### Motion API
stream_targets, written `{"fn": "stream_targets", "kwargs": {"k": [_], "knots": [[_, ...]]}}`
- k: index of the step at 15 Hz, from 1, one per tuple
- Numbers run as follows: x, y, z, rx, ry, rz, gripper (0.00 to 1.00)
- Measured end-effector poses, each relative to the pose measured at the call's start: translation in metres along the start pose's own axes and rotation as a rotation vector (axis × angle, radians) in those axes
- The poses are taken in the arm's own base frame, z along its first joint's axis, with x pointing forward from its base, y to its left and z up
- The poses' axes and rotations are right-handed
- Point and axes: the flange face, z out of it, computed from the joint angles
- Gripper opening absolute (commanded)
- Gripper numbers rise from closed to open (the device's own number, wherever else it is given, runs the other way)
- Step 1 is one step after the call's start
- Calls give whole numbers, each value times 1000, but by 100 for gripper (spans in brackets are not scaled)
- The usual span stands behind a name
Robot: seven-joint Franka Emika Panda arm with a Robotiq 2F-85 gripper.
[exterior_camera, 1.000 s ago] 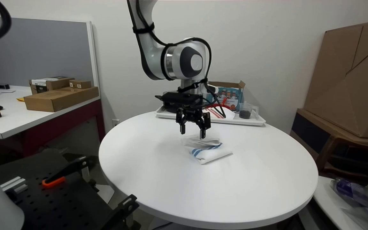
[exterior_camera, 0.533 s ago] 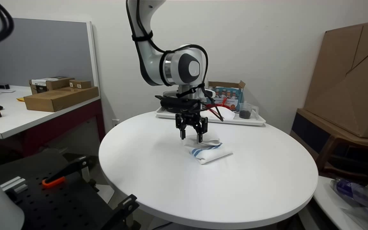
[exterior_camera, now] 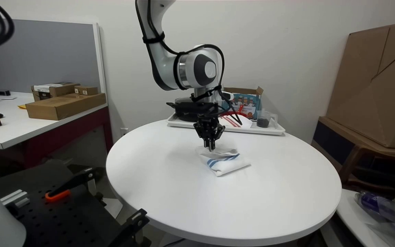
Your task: Unfold the tea towel
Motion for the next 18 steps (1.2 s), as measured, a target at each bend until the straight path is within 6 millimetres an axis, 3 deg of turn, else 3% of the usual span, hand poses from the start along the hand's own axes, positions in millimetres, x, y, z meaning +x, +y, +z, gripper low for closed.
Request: {"fn": "stream_targets", "kwargs": {"k": [8, 10, 14, 18], "knots": [[20, 19, -24, -15, 58, 51, 4], [30, 18, -44, -7, 97, 53, 4], [55, 21, -101, 8, 203, 57, 4], [65, 56, -144, 9, 267, 105, 4]]}}
